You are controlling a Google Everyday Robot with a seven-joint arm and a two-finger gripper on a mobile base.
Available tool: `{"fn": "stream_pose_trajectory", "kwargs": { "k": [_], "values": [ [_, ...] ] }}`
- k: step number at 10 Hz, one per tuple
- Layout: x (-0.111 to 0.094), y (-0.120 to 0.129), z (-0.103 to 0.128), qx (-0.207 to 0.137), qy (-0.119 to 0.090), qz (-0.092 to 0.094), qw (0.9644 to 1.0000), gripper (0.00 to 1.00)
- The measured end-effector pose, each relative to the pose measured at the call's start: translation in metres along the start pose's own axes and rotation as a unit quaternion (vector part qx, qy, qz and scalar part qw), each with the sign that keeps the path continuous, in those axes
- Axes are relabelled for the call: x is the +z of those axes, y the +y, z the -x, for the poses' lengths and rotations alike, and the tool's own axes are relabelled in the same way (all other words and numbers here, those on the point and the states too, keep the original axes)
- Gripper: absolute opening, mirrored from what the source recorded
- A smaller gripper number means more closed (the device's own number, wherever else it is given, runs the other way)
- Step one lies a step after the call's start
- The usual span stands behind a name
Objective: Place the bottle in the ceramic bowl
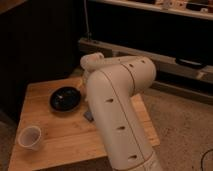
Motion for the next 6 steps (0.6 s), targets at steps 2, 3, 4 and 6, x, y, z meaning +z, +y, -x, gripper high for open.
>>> {"fn": "stream_pose_trajectory", "kwargs": {
  "k": [2,3,4,6],
  "values": [
    [-0.002,-0.005,0.003,0.006,-0.003,0.005,1.0000,0.80],
    [-0.003,-0.008,0.005,0.010,-0.003,0.008,0.9999,0.80],
    [-0.002,-0.009,0.005,0.011,-0.002,0.007,0.9999,0.80],
    [0.008,-0.009,0.004,0.012,0.005,0.002,0.9999,0.80]
  ]
}}
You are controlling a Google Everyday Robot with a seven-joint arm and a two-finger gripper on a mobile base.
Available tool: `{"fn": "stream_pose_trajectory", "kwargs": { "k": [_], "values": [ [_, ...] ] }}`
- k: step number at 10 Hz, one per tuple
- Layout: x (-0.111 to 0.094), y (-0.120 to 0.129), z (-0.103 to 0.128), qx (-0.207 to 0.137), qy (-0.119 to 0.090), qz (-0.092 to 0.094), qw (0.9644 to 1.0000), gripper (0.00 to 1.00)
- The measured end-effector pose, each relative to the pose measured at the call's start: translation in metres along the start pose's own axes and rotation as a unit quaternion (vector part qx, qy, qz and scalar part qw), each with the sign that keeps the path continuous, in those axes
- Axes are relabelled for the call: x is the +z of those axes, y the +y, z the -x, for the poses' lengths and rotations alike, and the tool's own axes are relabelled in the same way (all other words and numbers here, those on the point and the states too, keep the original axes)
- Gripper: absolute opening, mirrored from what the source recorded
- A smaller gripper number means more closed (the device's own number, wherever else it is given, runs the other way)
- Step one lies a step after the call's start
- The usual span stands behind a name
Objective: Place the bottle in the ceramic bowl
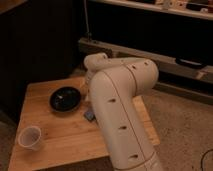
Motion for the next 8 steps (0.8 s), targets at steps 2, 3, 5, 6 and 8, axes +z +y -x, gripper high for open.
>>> {"fn": "stream_pose_trajectory", "kwargs": {
  "k": [2,3,5,6,8],
  "values": [
    [0.012,-0.003,0.001,0.007,0.005,-0.003,1.0000,0.79],
    [0.019,-0.006,0.001,0.012,0.011,-0.007,0.9998,0.72],
    [0.026,-0.008,0.000,0.015,0.015,-0.012,0.9997,0.53],
    [0.026,-0.009,0.000,0.018,0.016,-0.014,0.9996,0.44],
    [0.024,-0.012,0.000,0.024,0.015,-0.017,0.9994,0.22]
  ]
}}
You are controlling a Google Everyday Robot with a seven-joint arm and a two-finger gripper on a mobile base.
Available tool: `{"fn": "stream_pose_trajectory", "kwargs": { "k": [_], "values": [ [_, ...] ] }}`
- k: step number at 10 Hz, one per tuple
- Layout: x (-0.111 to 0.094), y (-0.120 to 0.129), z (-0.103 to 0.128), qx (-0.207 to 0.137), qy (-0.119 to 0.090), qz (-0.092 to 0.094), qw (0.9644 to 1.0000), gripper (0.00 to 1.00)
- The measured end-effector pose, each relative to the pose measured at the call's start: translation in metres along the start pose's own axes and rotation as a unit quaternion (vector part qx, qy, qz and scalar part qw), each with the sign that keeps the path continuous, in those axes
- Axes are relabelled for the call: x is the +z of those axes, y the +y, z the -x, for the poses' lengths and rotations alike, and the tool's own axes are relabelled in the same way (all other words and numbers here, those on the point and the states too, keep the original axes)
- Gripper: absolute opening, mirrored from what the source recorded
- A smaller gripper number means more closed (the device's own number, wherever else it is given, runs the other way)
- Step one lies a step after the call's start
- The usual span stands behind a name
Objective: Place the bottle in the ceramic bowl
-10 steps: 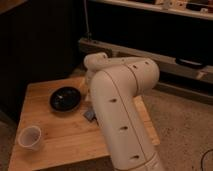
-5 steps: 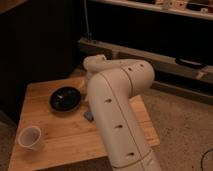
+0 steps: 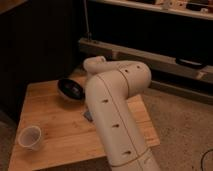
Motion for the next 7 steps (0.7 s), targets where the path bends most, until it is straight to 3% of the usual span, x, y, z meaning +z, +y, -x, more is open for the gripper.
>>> {"fn": "stream_pose_trajectory", "kwargs": {
  "k": [2,3,7],
  "values": [
    [-0.003,-0.004,0.001,0.003,-0.003,-0.003,1.0000,0.04],
    [-0.004,-0.005,0.000,0.005,-0.003,-0.004,1.0000,0.00],
    [-0.015,-0.012,-0.002,0.003,-0.008,-0.007,0.9999,0.00]
  ]
}}
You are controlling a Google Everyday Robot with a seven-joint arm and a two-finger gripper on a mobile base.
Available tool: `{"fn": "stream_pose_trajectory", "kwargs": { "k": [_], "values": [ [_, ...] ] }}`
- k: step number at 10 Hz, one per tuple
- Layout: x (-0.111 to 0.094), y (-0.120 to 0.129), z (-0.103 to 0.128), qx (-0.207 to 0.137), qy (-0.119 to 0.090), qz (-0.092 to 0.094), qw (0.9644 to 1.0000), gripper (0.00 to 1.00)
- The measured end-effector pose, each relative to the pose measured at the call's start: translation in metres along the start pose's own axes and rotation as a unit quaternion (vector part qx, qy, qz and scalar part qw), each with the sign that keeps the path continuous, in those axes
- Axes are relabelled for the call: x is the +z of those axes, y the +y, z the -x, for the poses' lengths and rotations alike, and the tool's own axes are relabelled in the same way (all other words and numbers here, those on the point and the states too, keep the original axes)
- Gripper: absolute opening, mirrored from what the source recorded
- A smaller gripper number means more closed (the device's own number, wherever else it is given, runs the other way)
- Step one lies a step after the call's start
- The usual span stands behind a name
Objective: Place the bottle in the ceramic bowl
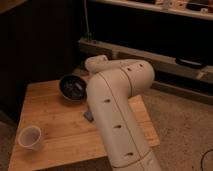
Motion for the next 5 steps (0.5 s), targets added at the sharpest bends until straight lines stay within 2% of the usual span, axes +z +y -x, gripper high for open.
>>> {"fn": "stream_pose_trajectory", "kwargs": {
  "k": [5],
  "values": [
    [-0.037,0.008,-0.011,-0.029,-0.018,0.008,0.9994,0.00]
  ]
}}
